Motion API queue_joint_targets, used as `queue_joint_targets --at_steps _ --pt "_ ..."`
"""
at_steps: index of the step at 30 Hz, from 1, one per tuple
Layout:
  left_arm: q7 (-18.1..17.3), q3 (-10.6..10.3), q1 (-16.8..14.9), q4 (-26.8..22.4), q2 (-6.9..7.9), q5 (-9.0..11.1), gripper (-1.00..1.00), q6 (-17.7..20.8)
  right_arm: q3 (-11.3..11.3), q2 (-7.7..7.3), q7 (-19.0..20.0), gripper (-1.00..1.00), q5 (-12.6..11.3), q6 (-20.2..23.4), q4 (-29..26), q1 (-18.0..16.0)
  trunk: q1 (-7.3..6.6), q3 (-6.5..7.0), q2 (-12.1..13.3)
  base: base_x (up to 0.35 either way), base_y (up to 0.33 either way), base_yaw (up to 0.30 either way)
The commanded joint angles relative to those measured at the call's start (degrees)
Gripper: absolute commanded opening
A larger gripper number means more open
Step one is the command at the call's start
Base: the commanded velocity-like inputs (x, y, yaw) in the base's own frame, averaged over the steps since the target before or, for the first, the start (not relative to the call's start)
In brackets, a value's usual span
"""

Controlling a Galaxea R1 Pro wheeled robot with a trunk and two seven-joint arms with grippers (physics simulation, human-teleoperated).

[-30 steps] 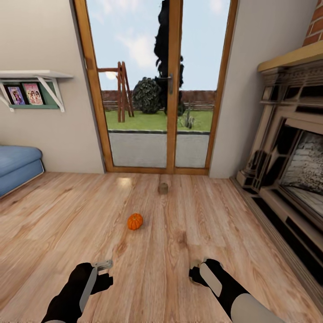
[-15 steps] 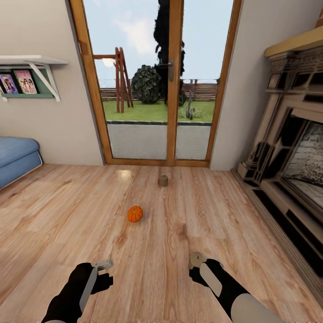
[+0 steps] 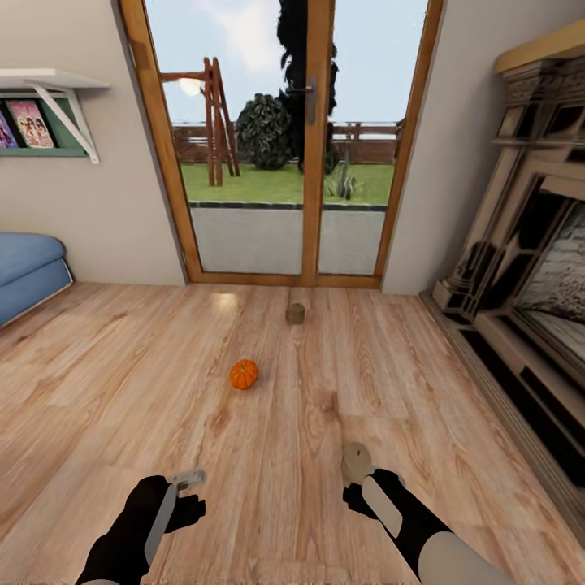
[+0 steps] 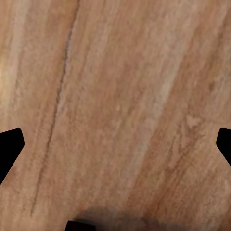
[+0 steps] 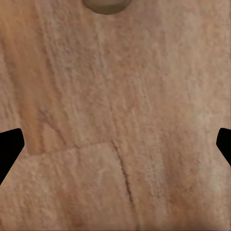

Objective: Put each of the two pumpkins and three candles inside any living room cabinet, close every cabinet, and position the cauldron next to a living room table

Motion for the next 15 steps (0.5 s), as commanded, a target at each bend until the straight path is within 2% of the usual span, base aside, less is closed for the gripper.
queue_joint_targets --at_steps 1,15 --pt "0.00 0.00 0.00 0.00 0.01 0.00 1.00 0.00 0.00 0.01 0.00 1.00 0.01 0.00 0.01 0.00 0.02 -0.23 -0.02 0.000 0.000 0.000" --pt "0.00 0.00 0.00 0.00 -0.05 0.00 1.00 0.00 0.00 0.00 0.00 1.00 0.01 -1.96 0.01 0.00 0.38 -3.33 -0.20 0.000 0.000 0.000"
